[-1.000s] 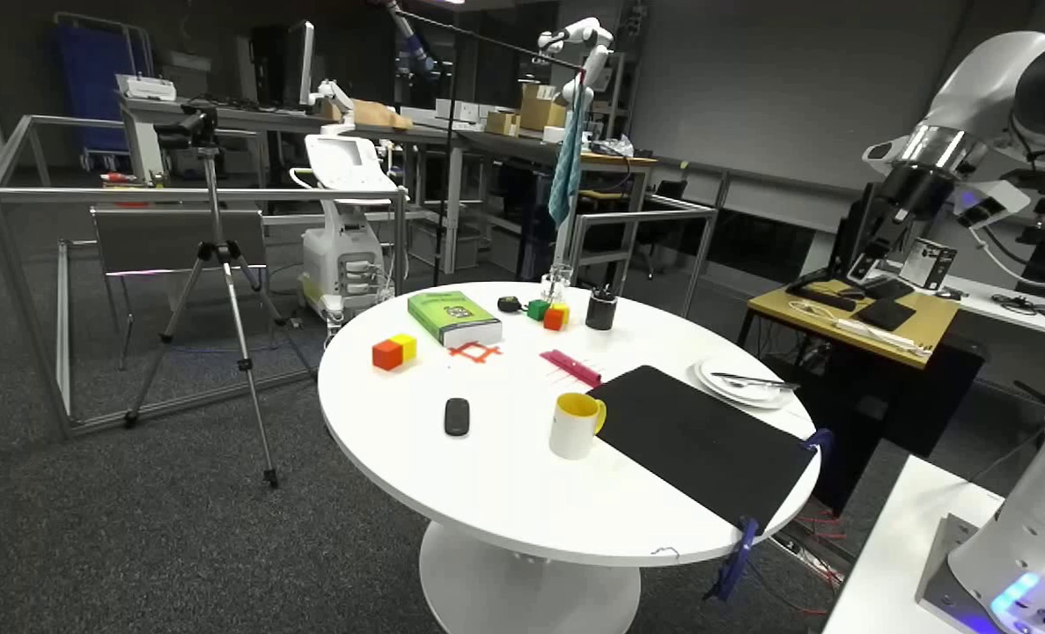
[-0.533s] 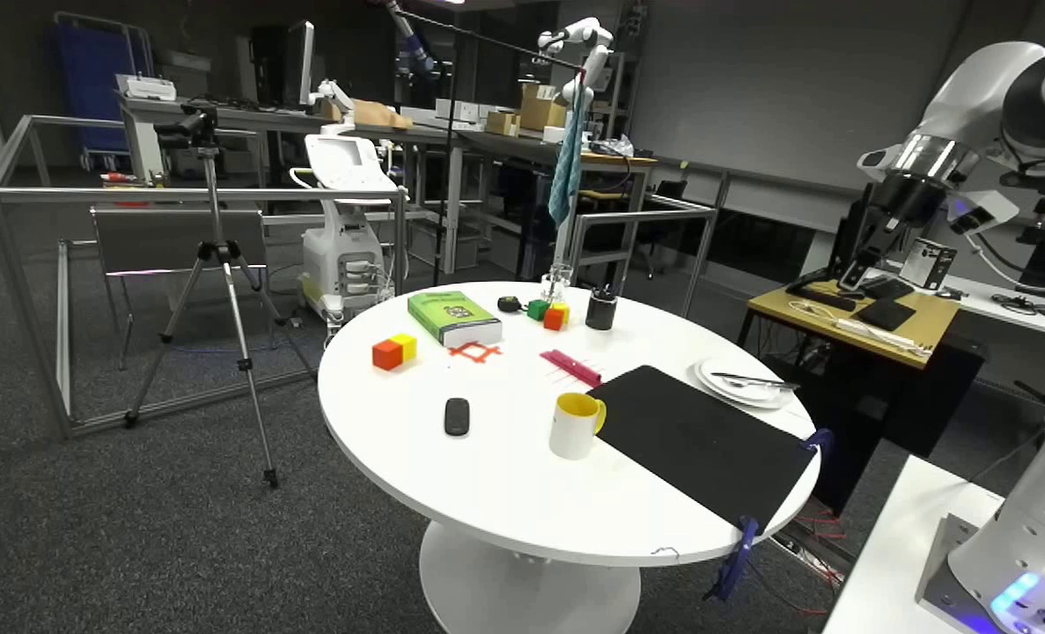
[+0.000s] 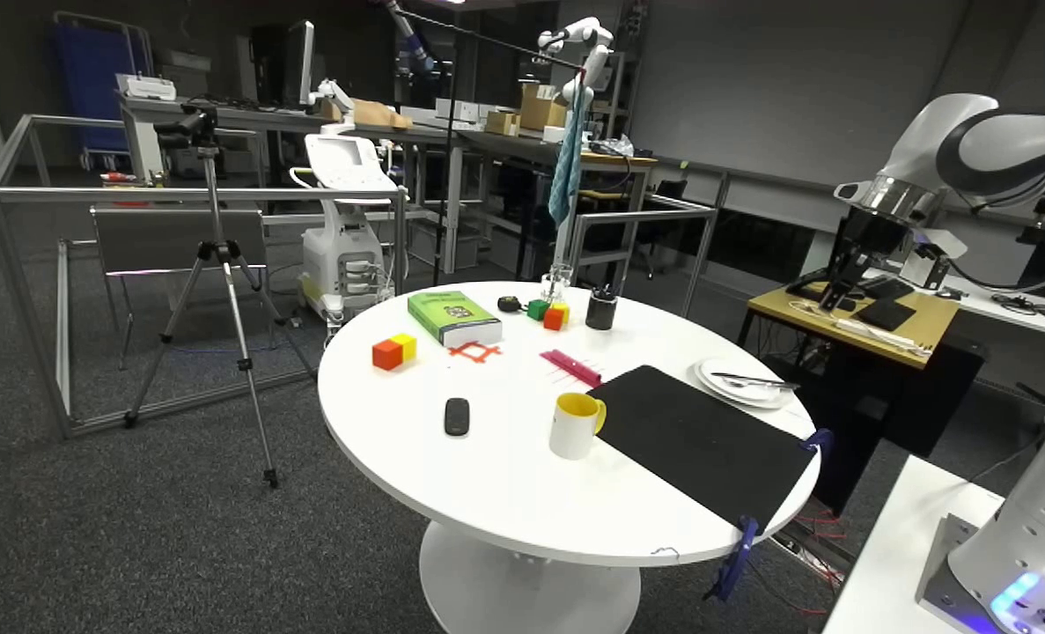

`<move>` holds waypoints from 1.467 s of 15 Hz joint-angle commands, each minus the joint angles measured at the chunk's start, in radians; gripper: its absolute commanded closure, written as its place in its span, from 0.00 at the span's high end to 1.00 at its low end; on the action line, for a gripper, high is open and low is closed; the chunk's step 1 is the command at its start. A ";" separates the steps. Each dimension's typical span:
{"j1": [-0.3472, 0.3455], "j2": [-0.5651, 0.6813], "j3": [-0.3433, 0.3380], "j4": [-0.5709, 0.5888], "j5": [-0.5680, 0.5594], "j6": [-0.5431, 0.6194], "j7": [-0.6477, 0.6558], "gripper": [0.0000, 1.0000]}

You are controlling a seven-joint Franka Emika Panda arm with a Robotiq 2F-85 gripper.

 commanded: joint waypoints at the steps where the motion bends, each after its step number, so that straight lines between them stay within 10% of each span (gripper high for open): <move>1: -0.034 0.098 -0.067 0.039 -0.057 0.046 -0.127 1.00; 12: -0.062 0.308 -0.218 0.195 -0.014 0.138 -0.408 1.00; 22: -0.151 0.413 -0.184 0.248 -0.024 0.124 -0.501 1.00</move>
